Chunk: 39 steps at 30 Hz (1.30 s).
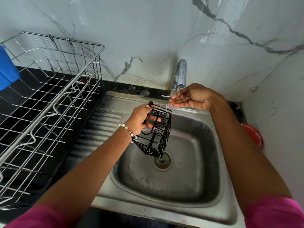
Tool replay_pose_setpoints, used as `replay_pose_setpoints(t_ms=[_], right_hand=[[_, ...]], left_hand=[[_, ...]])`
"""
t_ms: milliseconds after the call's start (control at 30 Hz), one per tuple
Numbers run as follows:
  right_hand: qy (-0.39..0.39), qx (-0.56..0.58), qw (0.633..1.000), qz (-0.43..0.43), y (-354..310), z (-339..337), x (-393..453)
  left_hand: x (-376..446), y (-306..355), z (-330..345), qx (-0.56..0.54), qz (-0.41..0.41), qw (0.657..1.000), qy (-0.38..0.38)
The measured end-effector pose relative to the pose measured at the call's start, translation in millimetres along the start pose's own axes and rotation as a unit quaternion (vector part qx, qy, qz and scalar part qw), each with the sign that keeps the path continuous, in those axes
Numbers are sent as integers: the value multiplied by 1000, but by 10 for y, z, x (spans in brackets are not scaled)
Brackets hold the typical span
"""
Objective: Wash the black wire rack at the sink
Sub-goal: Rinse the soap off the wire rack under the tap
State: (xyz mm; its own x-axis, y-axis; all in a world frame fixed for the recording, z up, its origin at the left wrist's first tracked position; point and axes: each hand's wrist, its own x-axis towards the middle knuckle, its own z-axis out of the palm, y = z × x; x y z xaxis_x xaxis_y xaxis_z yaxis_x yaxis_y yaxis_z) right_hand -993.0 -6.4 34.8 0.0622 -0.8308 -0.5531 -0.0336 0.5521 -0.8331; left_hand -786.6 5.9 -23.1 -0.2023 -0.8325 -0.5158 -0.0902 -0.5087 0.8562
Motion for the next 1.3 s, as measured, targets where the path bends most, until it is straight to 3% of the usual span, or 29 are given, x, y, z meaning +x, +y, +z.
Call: replay_pose_setpoints(t_ms=[67, 200, 333, 467, 567, 667, 767, 833, 933, 1033, 1300], right_hand=[[21, -43, 999, 5, -4, 28, -15], [-52, 73, 996, -14, -11, 43, -6], [-14, -12, 1000, -3, -2, 65, 9], [-66, 53, 996, -13, 2, 37, 13], [-22, -10, 1000, -14, 32, 1, 32], [-35, 19, 999, -25, 116, -41, 99], [-39, -168, 985, -22, 311, -12, 141], [-63, -229, 971, -5, 512, 5, 166], [-34, -171, 983, -55, 749, -25, 183], [-60, -143, 984, -85, 843, -42, 169], [47, -191, 972, -129, 704, 76, 93]], left_hand=[[7, 5, -10, 5, 4, 1000, 2], [-21, 45, -57, 23, 16, 1000, -1], [-25, 35, -112, 55, 37, 998, -3], [42, -13, -182, 95, 59, 994, -13], [43, -44, -197, 108, 73, 991, -35], [38, -59, -234, 115, 85, 988, -53], [55, -56, -287, 111, 101, 987, -55], [68, -34, -328, 97, 112, 987, -55], [73, -25, -419, 77, 123, 987, -74], [91, -56, -466, 62, 146, 981, -113], [250, -113, -498, -8, 167, 967, -193]])
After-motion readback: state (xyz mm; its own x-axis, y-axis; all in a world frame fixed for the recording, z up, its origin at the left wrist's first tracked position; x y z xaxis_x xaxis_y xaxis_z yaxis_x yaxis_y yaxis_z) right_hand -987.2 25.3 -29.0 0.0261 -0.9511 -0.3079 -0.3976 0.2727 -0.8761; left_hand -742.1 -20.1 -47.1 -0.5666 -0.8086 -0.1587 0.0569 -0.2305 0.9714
